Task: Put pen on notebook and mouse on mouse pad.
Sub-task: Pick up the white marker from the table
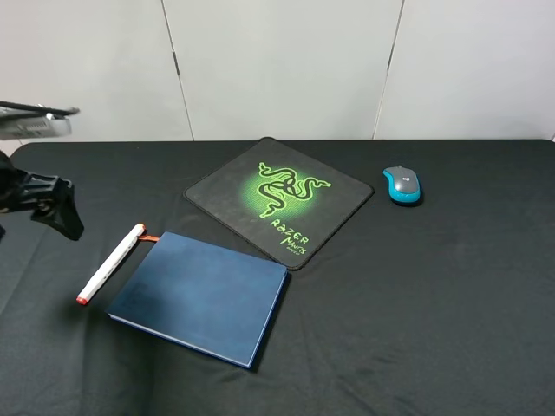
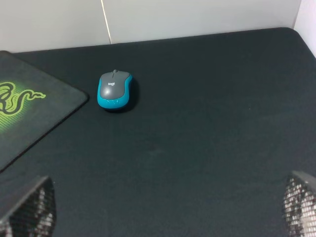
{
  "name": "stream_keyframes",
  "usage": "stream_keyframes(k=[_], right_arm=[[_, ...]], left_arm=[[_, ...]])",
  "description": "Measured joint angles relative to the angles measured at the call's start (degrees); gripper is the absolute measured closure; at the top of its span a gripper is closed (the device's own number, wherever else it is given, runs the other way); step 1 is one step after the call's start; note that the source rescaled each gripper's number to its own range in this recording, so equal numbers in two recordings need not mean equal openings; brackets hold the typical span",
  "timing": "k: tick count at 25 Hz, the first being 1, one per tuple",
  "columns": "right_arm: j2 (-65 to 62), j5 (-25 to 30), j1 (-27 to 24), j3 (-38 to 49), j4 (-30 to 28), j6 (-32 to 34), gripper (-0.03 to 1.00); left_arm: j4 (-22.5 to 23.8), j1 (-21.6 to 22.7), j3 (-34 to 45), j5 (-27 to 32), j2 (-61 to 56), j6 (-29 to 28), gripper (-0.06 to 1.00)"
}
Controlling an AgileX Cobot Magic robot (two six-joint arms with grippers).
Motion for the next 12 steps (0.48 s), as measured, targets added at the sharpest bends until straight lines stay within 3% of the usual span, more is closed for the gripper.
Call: stream_keyframes(k=[12], right_arm=[[0.0,0.0,0.0,0.0,0.0,0.0,-0.03]], left_arm=[[0.11,-4.23,-0.04,-6.87,11.08,0.04,-0.05]])
